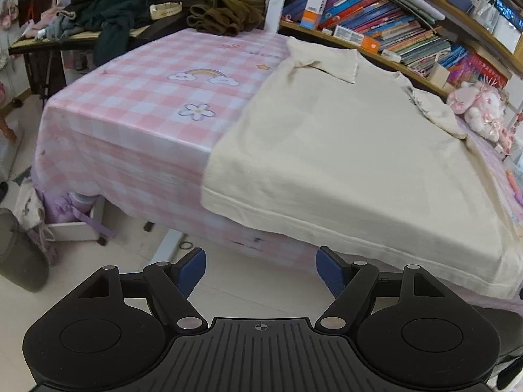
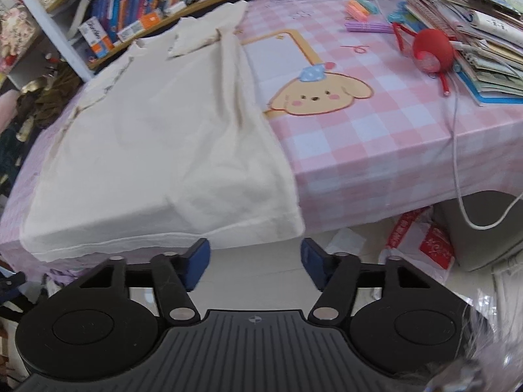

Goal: Fold clothes
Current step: 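Move both tools to the T-shirt's hem corners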

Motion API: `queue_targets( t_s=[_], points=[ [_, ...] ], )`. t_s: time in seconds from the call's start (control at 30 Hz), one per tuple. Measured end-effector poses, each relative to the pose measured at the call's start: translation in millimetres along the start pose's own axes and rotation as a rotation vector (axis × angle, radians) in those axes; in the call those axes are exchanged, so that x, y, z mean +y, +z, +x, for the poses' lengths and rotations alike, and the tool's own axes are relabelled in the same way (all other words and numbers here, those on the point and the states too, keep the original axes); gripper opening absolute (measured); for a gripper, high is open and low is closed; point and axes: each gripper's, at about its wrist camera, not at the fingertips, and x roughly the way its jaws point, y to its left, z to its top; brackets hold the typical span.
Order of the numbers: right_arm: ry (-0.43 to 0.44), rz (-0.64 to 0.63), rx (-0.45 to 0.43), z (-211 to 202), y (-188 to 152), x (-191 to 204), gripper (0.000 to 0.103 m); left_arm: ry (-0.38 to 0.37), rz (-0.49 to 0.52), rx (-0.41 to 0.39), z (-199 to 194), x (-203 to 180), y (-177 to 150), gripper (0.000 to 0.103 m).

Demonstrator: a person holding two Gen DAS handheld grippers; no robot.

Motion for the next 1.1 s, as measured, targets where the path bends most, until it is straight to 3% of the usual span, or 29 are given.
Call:
queue_targets(
  t_s=[0.27, 0.33, 0.47, 0.6, 0.83, 1.1],
  points=[
    [-0.041, -0.068, 0.022, 23.4, 21.5, -3.8, 0.047, 0.023, 0.050, 0.011, 19.5, 16.2, 24.2, 0.074],
    [-0.046, -0.089, 0.031, 28.8, 27.4, -1.7, 0.047, 0.035, 0.089, 0.017, 26.7, 17.7, 30.8, 0.065],
    [-0.057, -0.115, 0.046, 37.0, 38.6, 0.9, 0.047, 0.043, 0.148, 0.042, 44.6, 25.6, 42.7, 0.061],
    [-0.046, -0.123, 0.091, 45.2, 42.3, 0.6, 0.045, 0.025, 0.207, 0.078, 68.6, 34.1, 54.8, 0.046],
    [-0.014, -0.115, 0.134, 53.2, 45.1, -2.3, 0.045, -0.080, 0.275, 0.127, 86.5, 46.4, 71.2, 0.044],
    [0.033, -0.116, 0.170, 61.1, 47.9, -5.5, 0.045, -0.190, 0.243, 0.165, 96.0, 64.1, 77.5, 0.044]
  ],
)
